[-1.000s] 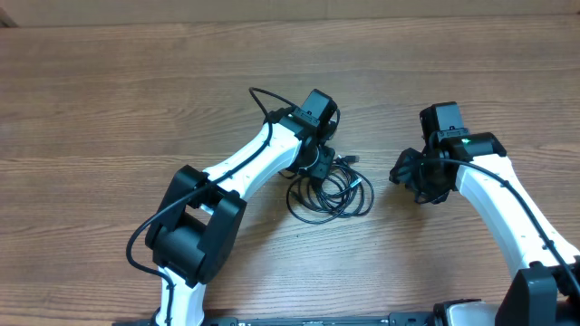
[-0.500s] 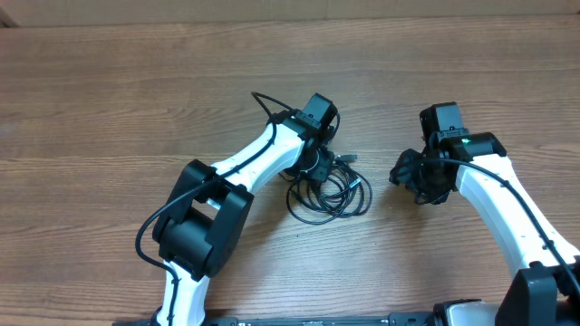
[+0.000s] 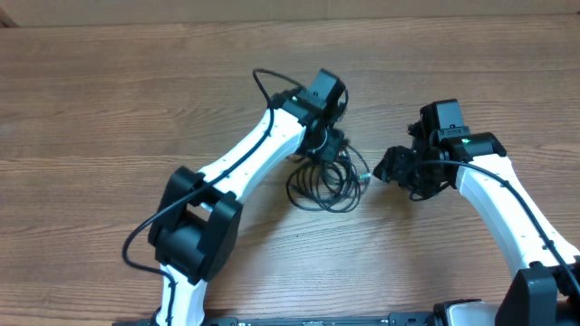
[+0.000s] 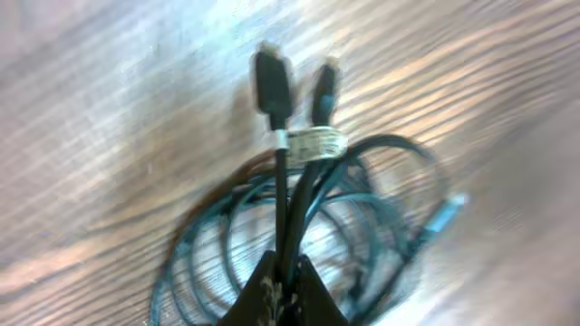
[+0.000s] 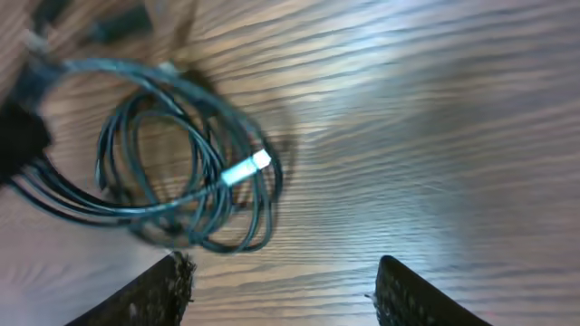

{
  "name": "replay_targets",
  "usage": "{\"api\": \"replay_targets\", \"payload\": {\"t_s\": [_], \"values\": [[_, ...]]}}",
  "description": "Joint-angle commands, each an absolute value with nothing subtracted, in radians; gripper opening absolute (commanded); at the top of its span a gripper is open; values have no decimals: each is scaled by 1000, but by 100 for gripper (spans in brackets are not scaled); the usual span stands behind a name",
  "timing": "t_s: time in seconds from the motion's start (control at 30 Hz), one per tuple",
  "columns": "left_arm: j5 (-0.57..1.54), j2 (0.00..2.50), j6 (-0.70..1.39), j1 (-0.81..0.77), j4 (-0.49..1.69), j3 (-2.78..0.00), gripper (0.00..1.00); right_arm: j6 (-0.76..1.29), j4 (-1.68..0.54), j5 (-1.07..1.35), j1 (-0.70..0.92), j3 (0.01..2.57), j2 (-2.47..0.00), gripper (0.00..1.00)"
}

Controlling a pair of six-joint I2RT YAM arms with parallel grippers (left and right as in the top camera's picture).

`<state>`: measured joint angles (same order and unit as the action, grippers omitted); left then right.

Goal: Untangle cables

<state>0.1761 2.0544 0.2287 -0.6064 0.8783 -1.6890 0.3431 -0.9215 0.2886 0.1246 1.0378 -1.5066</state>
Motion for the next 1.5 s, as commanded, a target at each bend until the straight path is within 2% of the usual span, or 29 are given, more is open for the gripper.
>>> {"api": "replay_targets", "payload": {"t_s": [0.0,0.33,0.53,0.57,0.63,0.67,0.8,0.87,1.1,1.47], "values": [[255,1961,201,-594,891,-1769,4,283,-901,346,125,1047,-1504,64],[588,1928,119,-583,879,-1771,4,283,-864,346,125,1047,-1504,64],[887,1928,28,-546,854,-1771,4,284,-821,346,125,1047,-1504,64],[924,1928,21,-539,851,-1771,4,287,-809,345,125,1047,-1504,63],[978,1928,18,-519,848,-1771,4,290,-773,337,125,1047,-1504,52],[977,1928,17,-499,850,-1771,4,338,-769,287,125,1047,-1504,40],[970,1928,18,-452,857,-1771,4,518,-830,91,125,1047,-1504,9],[942,1928,18,-429,866,-1771,4,590,-873,15,125,1047,-1504,4],[760,1928,-5,-380,943,-1771,4,602,-911,11,125,1047,-1504,4],[325,1928,12,-343,1060,-1771,4,595,-924,65,125,1047,-1504,4]]}}
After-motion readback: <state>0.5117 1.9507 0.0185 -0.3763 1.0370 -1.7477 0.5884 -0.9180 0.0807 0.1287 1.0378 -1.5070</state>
